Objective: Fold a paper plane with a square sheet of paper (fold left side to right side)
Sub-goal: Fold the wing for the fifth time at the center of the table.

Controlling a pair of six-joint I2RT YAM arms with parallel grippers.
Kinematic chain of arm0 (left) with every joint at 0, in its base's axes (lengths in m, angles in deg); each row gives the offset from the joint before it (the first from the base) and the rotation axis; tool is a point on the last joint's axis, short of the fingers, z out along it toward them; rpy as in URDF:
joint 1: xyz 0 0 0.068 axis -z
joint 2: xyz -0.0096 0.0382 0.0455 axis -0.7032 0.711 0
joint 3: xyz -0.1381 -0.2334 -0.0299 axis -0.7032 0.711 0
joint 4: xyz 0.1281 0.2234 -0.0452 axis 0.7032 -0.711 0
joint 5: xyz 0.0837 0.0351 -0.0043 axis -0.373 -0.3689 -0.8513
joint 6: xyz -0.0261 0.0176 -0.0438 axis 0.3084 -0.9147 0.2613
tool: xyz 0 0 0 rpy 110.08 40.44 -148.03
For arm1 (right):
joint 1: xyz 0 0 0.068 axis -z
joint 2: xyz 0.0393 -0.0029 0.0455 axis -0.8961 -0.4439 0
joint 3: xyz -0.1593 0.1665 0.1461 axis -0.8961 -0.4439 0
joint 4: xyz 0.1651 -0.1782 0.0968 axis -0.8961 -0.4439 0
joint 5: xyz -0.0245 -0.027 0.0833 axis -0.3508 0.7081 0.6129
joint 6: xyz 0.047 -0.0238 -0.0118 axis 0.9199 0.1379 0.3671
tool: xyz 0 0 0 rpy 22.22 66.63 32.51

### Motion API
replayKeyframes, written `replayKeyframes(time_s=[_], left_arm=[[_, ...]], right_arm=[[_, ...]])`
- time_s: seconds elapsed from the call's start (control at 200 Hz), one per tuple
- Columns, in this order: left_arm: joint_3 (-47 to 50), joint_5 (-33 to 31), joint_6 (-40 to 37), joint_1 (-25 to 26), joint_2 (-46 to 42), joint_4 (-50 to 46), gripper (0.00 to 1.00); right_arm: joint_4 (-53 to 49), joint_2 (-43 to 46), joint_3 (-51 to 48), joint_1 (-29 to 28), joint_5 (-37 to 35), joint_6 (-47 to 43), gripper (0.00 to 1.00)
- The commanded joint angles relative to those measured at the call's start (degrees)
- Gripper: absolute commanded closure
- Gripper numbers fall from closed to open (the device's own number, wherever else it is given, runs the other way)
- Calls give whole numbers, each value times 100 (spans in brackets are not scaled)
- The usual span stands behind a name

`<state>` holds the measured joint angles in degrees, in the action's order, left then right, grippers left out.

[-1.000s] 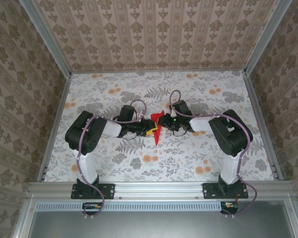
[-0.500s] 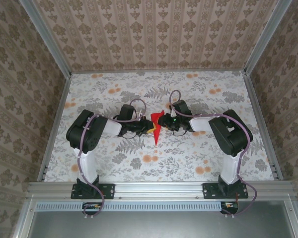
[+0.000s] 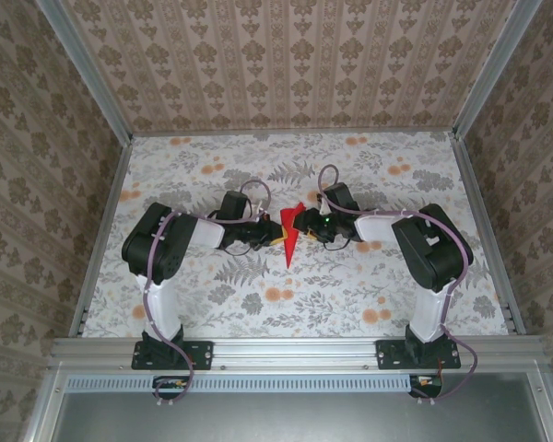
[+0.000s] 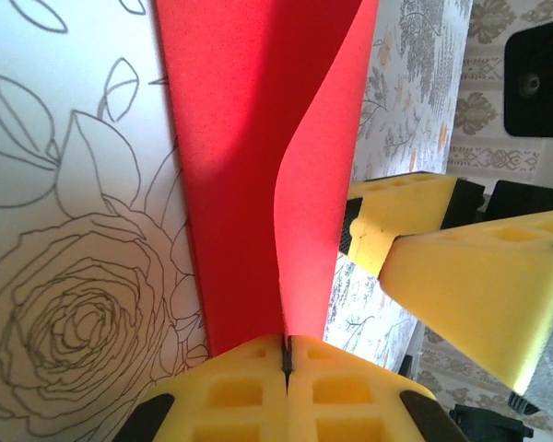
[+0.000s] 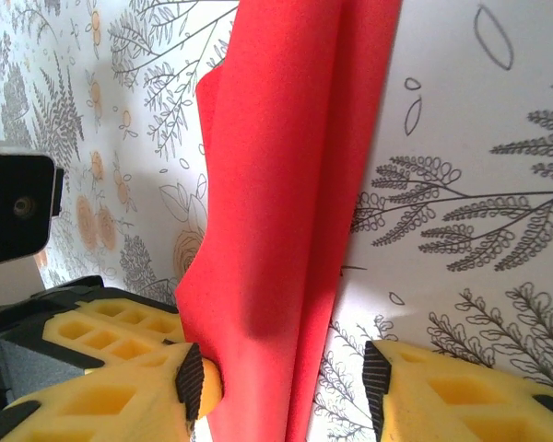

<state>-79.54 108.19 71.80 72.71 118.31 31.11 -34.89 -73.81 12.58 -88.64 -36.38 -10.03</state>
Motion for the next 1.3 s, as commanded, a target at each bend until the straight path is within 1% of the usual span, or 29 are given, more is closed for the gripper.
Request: replayKeyframes(time_s=[0.0,0.1,0.24,0.38,0.82,1.185,1.29], left_arm=[[-130,72,-335,-70,45,-245,95],[-141,70,-386,-96,69,-297,95],[-147,68,-402,-127,95,-305,95],[-141,62,-398,-122,95,-295,95],[-166,73,-398,-123,117,-303,95],[-170,62,-390,-122,145,-314,95],[-172,51,-384,-123,153,-315,95]], right_arm=[[-236,39,221,12,96,10,45],[-290,-20,330,11,62,5,41],[-435,-164,580,12,50,-22,40],[-685,-316,788,12,-111,-22,39],[-737,-639,1072,8,-9,-48,38],[-614,-479,1030,3,-53,-61,39],[-698,-366,1006,1,-181,-150,39]])
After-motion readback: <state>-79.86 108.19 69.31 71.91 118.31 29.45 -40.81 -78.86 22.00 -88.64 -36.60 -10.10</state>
